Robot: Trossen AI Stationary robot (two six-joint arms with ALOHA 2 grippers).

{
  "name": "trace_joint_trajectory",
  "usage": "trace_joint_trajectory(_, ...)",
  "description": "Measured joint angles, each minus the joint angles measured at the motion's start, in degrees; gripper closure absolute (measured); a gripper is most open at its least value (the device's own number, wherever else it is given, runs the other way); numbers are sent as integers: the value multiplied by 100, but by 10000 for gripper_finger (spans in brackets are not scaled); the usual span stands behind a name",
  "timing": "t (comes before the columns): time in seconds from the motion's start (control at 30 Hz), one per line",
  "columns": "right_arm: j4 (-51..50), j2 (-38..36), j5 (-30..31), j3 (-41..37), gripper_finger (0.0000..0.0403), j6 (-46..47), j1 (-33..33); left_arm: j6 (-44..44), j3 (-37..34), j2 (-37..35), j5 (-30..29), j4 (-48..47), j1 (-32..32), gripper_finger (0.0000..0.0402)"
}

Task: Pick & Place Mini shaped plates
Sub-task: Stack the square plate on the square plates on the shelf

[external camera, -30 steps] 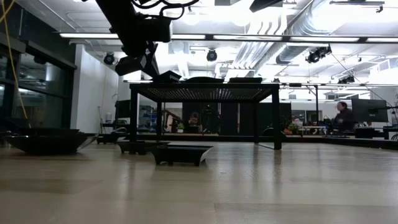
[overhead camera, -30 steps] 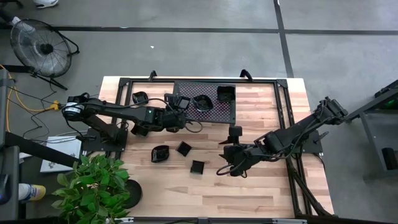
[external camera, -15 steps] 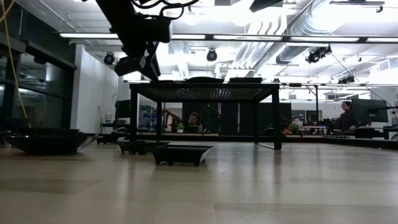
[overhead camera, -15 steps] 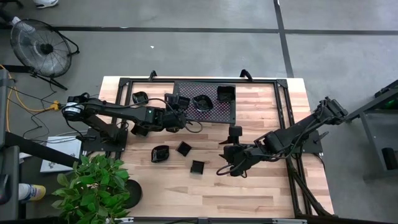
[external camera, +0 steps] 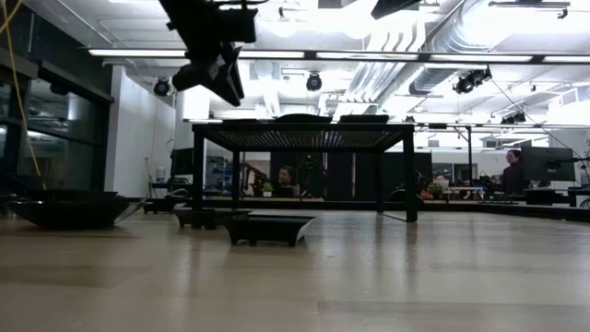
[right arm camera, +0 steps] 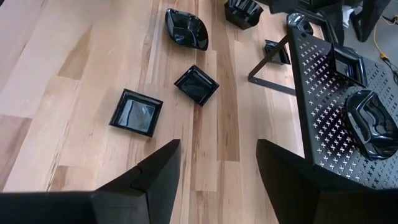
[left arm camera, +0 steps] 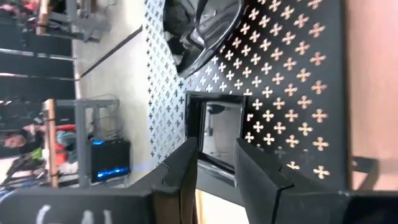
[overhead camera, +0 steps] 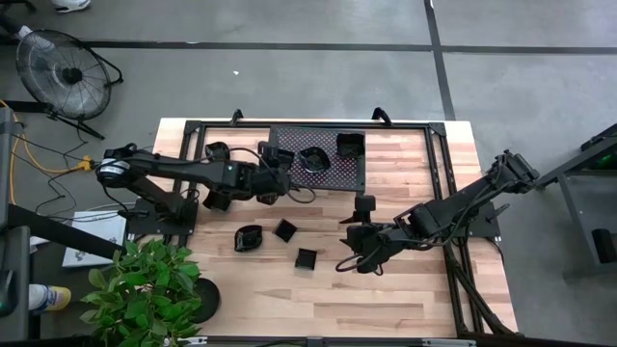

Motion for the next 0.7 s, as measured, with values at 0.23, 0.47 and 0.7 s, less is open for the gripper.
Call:
trace_joint_trajectory(0.23, -5, 0, -178, 0, 197, 6, 4, 28, 169, -154, 339, -182, 0, 300)
trace_joint_trajectory(0.47, -165, 0, -276, 0, 197, 126, 4, 313, 169, -664, 1168, -194, 0, 300)
trace_joint_trajectory(0.7, -302, 0, -710, 0, 197, 139, 21, 146, -101, -1569, 1708, 27, -220, 300)
